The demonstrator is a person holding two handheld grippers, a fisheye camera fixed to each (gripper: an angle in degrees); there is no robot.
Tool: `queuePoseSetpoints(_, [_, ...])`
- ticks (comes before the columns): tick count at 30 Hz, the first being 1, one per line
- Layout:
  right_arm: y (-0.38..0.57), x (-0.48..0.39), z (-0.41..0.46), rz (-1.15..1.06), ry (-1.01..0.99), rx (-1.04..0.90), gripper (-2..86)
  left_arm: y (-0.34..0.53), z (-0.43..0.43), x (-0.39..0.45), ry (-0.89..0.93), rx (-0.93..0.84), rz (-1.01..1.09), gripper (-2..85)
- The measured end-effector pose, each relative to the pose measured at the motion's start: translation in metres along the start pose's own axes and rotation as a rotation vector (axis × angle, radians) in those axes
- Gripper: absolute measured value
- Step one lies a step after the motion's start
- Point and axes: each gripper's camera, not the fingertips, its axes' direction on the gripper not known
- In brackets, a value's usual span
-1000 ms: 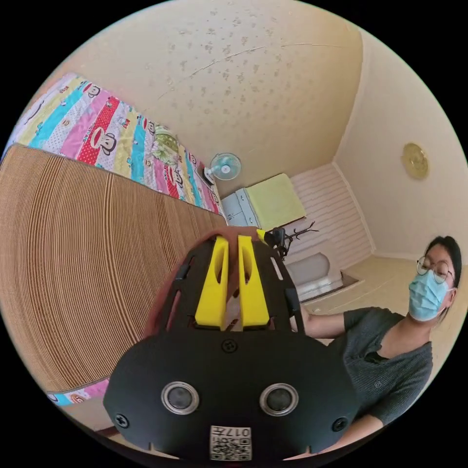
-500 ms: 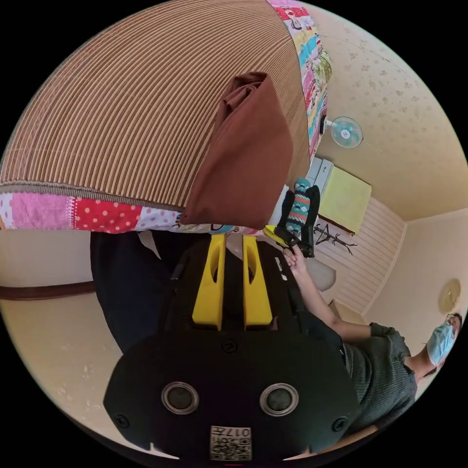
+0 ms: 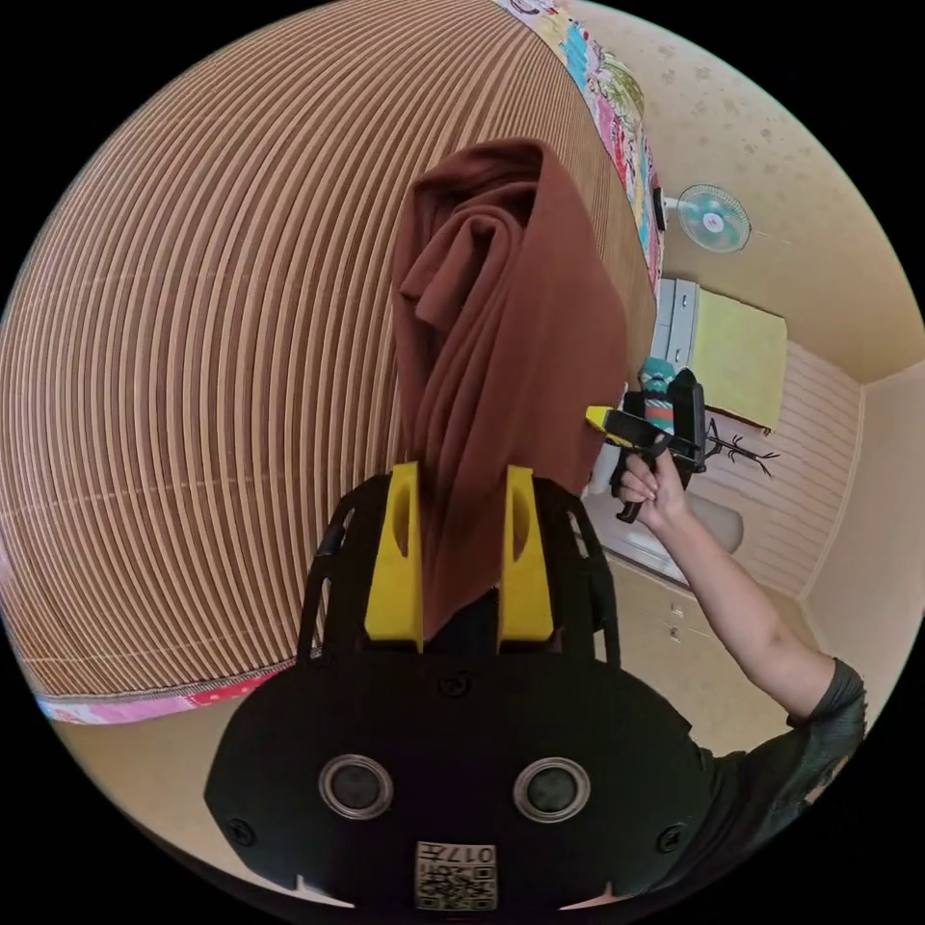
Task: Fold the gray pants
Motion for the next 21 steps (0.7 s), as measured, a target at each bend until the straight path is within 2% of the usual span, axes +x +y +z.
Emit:
queuePoseSetpoints(4, [0.002,0.014,0.01,0.065,-0.123,0.08,13.0,-0.002,-0.013,-0.013,0.002,-0.015,0.037,6.2])
queuePoseSetpoints(8, [-0.001,-0.013,0.068,0.063,-0.238,0.023,12.6,0.035,-0.081,-0.067,-0.034,0.098,-0.026,5.2])
queuePoseSetpoints(11, [-0.016,-0.072,0.148,0.02,-0.301,-0.058,12.4,0.068,-0.153,-0.129,-0.144,0.2,-0.155,5.5])
queuePoseSetpoints(13, [-0.044,-0.141,0.22,-0.044,-0.269,-0.156,12.2,0.086,-0.201,-0.171,-0.209,0.26,-0.244,6.0])
queuePoseSetpoints(17, [-0.097,-0.249,0.32,-0.161,-0.198,-0.297,11.5,0.142,-0.321,-0.246,-0.354,0.493,-0.48,6.7])
queuePoseSetpoints(19, [-0.122,-0.297,0.355,-0.249,-0.258,-0.334,10.7,0.177,-0.364,-0.259,-0.395,0.643,-0.567,6.9])
queuePoseSetpoints(21, [-0.135,-0.308,0.361,-0.275,-0.326,-0.33,9.6,0.22,-0.39,-0.26,-0.414,0.833,-0.626,7.8])
